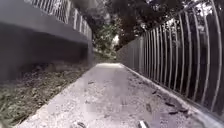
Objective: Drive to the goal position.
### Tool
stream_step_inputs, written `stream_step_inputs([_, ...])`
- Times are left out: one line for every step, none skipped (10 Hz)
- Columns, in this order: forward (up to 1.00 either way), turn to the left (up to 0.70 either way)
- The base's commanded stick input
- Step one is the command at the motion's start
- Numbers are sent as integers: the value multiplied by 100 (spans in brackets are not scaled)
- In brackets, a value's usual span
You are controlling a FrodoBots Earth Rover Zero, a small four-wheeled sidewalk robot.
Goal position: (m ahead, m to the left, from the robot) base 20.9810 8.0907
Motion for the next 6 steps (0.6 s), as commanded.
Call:
stream_step_inputs([100,0])
stream_step_inputs([100,0])
stream_step_inputs([100,0])
stream_step_inputs([100,0])
stream_step_inputs([100,0])
stream_step_inputs([100,0])
